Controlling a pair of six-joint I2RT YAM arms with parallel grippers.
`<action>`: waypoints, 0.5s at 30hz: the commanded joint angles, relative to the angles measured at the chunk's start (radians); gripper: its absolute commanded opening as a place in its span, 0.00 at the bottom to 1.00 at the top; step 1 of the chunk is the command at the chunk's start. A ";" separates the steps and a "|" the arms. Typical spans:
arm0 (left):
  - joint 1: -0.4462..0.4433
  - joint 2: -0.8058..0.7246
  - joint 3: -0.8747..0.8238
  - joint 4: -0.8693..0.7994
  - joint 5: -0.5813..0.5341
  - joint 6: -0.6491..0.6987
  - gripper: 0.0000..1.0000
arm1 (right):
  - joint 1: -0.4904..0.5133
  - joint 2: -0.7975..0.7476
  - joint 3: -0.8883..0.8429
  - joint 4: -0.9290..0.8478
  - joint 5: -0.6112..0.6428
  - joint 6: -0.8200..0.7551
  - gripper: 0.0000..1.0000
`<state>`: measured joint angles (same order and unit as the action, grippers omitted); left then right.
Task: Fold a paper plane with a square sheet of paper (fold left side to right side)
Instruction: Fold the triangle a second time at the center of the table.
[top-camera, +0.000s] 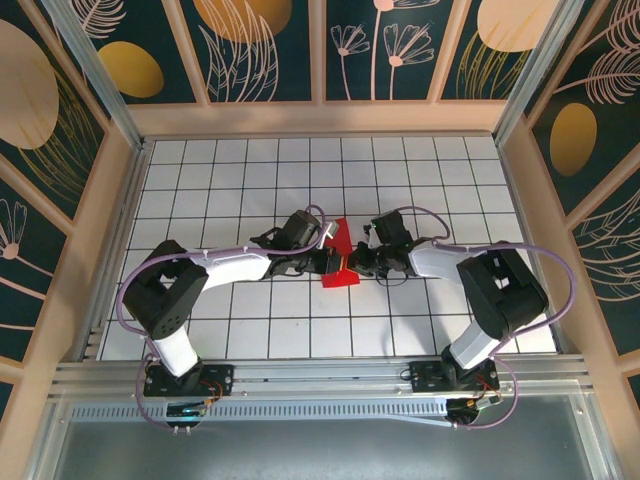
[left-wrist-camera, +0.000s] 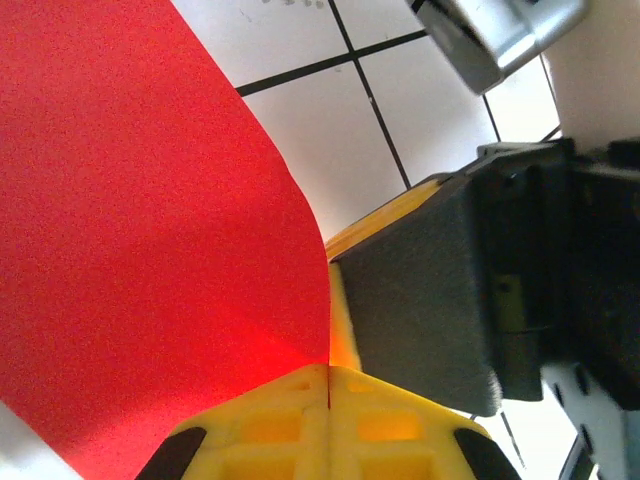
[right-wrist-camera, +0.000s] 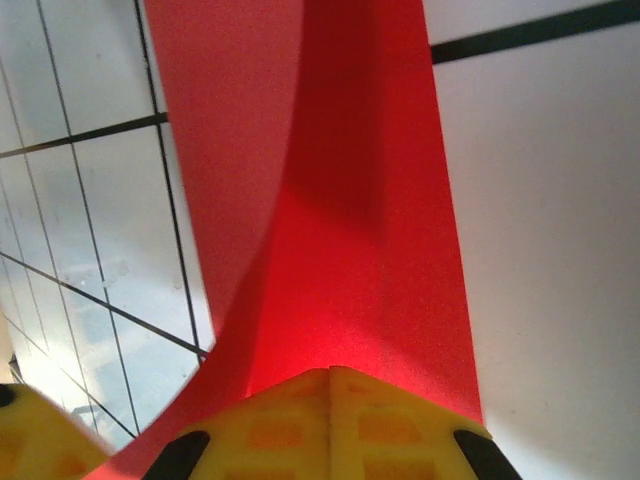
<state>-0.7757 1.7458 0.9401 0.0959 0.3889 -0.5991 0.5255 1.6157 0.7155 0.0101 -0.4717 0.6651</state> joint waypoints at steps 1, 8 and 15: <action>0.008 0.013 -0.015 0.024 0.017 -0.024 0.00 | 0.011 0.008 0.020 -0.018 0.017 0.014 0.00; 0.010 0.031 -0.017 0.011 0.023 -0.020 0.00 | 0.015 0.015 -0.007 -0.047 0.022 0.016 0.00; 0.012 0.050 -0.021 0.015 0.037 -0.006 0.00 | 0.016 0.032 -0.008 -0.085 0.032 0.001 0.00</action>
<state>-0.7719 1.7779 0.9337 0.1013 0.3973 -0.6075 0.5323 1.6226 0.7151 -0.0315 -0.4606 0.6682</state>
